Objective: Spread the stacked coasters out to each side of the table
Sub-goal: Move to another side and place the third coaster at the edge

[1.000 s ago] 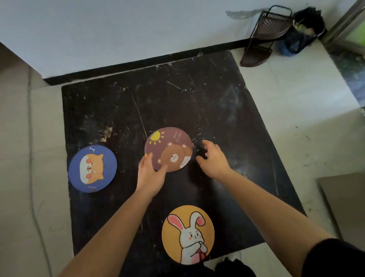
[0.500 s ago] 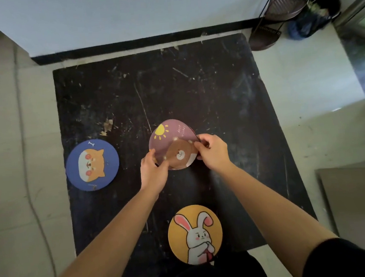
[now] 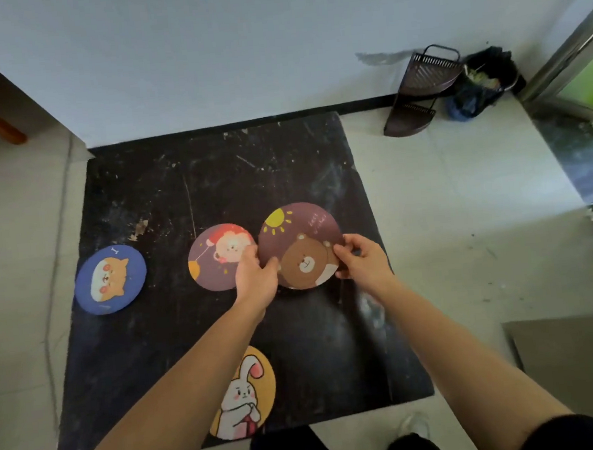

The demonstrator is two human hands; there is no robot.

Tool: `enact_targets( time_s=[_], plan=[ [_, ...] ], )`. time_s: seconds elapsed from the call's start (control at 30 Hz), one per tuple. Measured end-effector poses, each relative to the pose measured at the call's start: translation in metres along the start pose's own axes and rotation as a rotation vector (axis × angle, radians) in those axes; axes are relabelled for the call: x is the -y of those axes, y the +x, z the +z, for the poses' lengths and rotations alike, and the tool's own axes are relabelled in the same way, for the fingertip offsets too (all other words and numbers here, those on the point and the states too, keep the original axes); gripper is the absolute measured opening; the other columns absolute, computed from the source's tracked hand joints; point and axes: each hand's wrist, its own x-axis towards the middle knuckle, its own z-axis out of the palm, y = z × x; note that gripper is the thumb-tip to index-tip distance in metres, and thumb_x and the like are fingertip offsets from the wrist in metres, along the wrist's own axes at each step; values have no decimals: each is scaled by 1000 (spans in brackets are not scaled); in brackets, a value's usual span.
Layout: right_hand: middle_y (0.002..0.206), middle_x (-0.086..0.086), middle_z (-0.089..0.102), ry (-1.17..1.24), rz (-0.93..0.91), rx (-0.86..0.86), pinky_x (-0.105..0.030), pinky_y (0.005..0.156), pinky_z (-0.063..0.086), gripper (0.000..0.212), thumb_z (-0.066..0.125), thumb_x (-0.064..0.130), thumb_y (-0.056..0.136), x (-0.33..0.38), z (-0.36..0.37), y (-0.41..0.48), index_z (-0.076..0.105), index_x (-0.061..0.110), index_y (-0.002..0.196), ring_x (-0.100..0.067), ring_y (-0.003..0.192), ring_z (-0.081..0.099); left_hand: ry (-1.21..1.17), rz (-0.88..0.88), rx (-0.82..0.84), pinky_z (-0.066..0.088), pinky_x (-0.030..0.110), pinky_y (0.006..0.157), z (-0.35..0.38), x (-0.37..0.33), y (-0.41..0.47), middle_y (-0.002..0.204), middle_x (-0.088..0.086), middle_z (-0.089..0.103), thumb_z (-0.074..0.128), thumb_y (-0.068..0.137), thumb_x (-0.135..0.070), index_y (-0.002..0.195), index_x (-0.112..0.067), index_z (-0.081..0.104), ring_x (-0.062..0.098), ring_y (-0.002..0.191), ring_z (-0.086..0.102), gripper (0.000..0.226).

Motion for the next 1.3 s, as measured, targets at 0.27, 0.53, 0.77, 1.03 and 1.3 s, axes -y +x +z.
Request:
enact_targets(
  time_s=[0.27, 0.53, 0.77, 1.03, 1.3],
  plan=[
    [93, 0, 65, -283, -212, 81, -46, 75, 60, 8, 57, 26, 96, 5, -174, -37, 63, 22, 100, -27, 86, 67, -30, -19, -180, 58, 48, 83, 131, -45, -106, 99, 6, 70, 61, 83, -18, 101, -20, 58, 28, 93, 68, 19],
    [83, 13, 62, -351, -309, 96, -47, 82, 57, 7, 58, 26, 94, 20, -250, -22, 62, 32, 97, -20, 82, 62, -50, 8, -245, 56, 41, 82, 195, -83, -132, 101, 5, 68, 60, 84, -19, 108, -14, 59, 23, 93, 65, 25],
    [86, 7, 66, -464, -340, 187, -44, 81, 57, 16, 61, 27, 91, 42, -232, 30, 67, 25, 106, -20, 86, 65, -169, -73, -375, 53, 35, 78, 200, -87, -96, 103, 4, 67, 59, 86, -20, 114, -13, 59, 20, 95, 64, 28],
    [95, 3, 69, -742, -366, 364, -35, 85, 53, 20, 62, 28, 91, 76, -185, 135, 70, 19, 107, -21, 89, 66, -419, -259, -507, 56, 38, 80, 207, -90, -12, 99, 5, 67, 58, 88, -19, 101, -19, 58, 21, 93, 65, 13],
    [95, 3, 70, -957, -344, 570, -28, 81, 48, 22, 62, 29, 91, 93, -132, 195, 69, 20, 110, -19, 92, 66, -508, -459, -567, 53, 34, 75, 199, -84, 14, 93, 1, 65, 57, 87, -14, 102, -18, 58, 18, 88, 63, 15]
  ],
)
